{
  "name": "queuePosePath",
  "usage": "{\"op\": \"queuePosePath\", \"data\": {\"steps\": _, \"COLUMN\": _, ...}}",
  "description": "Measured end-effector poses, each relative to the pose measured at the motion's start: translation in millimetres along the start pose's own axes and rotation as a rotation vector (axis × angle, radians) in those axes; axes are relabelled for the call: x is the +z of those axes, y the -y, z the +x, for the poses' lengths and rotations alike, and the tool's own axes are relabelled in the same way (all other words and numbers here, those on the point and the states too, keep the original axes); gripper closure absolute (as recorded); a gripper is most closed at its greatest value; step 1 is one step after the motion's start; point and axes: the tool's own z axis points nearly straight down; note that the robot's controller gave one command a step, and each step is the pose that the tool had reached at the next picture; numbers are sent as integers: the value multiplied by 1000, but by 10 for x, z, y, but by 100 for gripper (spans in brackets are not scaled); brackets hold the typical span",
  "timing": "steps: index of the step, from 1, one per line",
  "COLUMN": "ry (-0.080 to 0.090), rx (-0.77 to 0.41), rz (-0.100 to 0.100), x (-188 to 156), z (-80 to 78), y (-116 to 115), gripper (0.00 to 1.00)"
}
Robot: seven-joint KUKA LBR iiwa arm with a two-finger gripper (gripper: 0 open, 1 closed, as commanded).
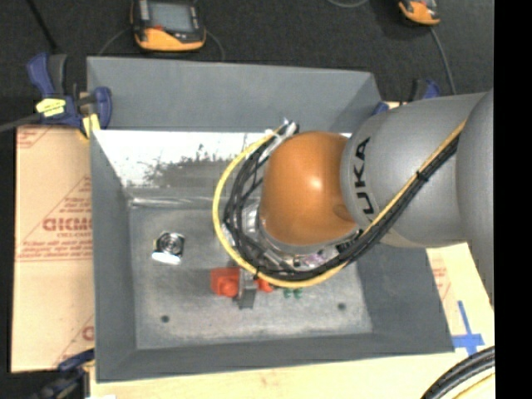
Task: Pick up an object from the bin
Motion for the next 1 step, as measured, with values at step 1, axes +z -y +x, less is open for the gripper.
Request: {"op": "queuePosePath", "data": {"steps": 1, "ry": 1, "rx": -25, "rz": 1, "x": -995, "z": -62, "y": -19, "gripper": 100}}
